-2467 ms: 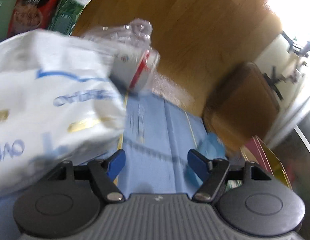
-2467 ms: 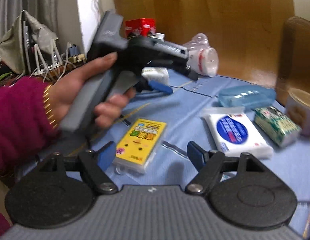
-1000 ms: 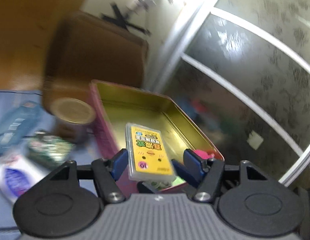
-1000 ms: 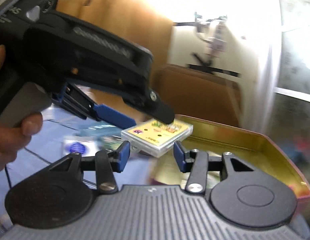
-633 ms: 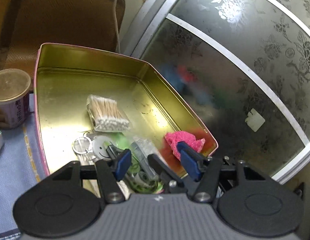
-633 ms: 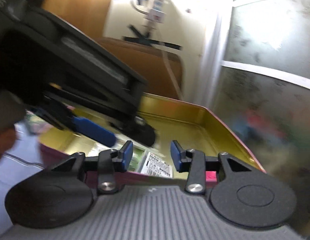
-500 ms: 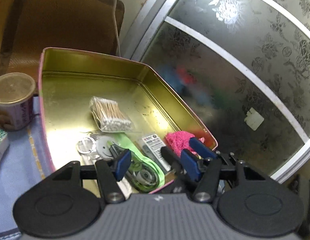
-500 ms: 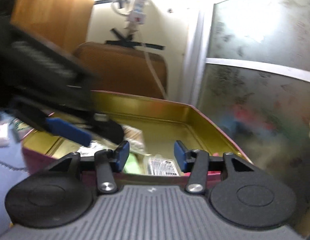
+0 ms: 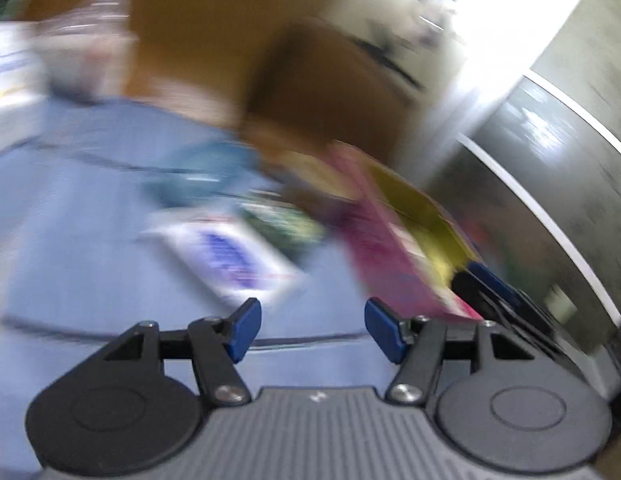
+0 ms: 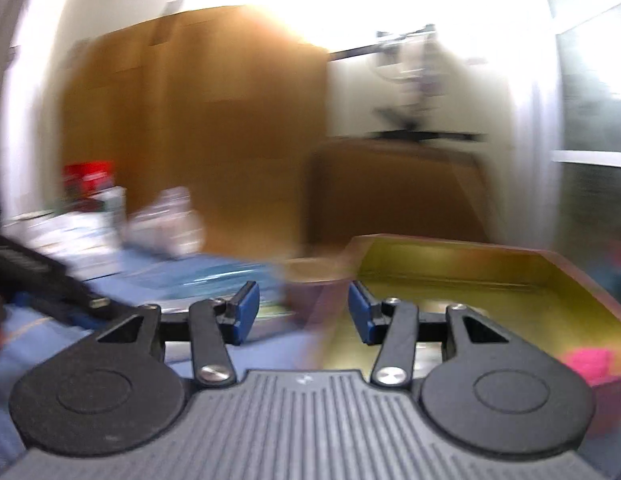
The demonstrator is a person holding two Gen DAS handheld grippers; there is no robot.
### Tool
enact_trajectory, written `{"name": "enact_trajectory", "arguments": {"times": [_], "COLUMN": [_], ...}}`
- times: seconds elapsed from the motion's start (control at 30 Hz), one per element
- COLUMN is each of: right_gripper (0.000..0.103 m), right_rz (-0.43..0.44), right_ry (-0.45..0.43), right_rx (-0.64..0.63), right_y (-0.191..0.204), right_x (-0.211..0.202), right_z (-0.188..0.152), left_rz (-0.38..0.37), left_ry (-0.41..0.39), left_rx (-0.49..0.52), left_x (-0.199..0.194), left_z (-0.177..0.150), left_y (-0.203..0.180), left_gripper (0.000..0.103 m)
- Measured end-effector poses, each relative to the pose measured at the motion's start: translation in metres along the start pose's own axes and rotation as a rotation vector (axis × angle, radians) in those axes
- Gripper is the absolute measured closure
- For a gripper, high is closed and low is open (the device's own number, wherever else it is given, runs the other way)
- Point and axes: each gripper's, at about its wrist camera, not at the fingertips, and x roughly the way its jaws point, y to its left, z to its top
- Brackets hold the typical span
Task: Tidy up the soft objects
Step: 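Grasp the white wet-wipes packet with the right gripper and lift it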
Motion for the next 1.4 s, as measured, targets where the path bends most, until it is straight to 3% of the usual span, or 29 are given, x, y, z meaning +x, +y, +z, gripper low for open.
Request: {"name": "enact_trajectory", "arguments": {"times": [0.1, 0.2, 0.33, 0.43, 0.57, 0.7, 0.77, 0.87, 0.9, 1.0, 1.07, 1.23, 1.4], "right_gripper": [0.051, 0.036, 0.018, 0.022, 0.027, 0.026, 0.027, 0.029, 0.03, 0.032, 0.032, 0.033, 0.033], "right_rz": [0.131, 0.184, 0.158, 0.182, 0.205, 0.244, 0.272, 0.355, 0.362, 0.39, 0.407, 0.395, 0.277], "right_ry": [0.095, 0.204, 0.297, 0.389, 0.386, 0.366, 0.361, 0.367, 0.367, 0.369, 0.373, 0.33, 0.149], "right_rx": [-0.031, -0.093, -0.102, -0.05, -0.038, -0.046, -0.055, 0.036, 0.058, 0.118, 0.146, 0.153, 0.101], "right_y": [0.037, 0.064, 0.064, 0.058, 0.068, 0.082, 0.088, 0.089, 0.09, 0.088, 0.086, 0.081, 0.059], "right_x": [0.026, 0.063, 0.109, 0.133, 0.122, 0.093, 0.082, 0.067, 0.063, 0.055, 0.05, 0.035, 0.01], "right_z": [-0.002, -0.009, -0.008, -0.012, -0.014, -0.022, -0.024, -0.025, -0.026, -0.027, -0.028, -0.03, -0.011], "left_rz": [0.123, 0.06, 0.014, 0.02, 0.01, 0.014, 0.025, 0.027, 0.043, 0.063, 0.047, 0.05, -0.042], "left_ry": [-0.044, -0.073, -0.095, -0.101, -0.092, -0.063, -0.037, -0.018, -0.021, 0.007, 0.005, -0.005, -0.045], "left_rx": [-0.064, -0.15, -0.173, -0.154, -0.182, -0.173, -0.144, -0.137, -0.133, -0.133, -0.161, -0.093, 0.027], "left_x": [-0.017, -0.026, -0.028, -0.027, -0.03, -0.029, -0.026, -0.022, -0.023, -0.021, -0.024, -0.026, -0.015], "left_z": [-0.003, -0.006, -0.007, -0.009, -0.011, -0.011, -0.012, -0.017, -0.018, -0.024, -0.03, -0.031, -0.004], "left_y": [0.036, 0.062, 0.072, 0.066, 0.069, 0.059, 0.049, 0.039, 0.036, 0.032, 0.032, 0.006, -0.044], "left_gripper": [0.045, 0.047, 0.047, 0.047, 0.043, 0.026, 0.025, 0.027, 0.034, 0.071, 0.073, 0.075, 0.075]}}
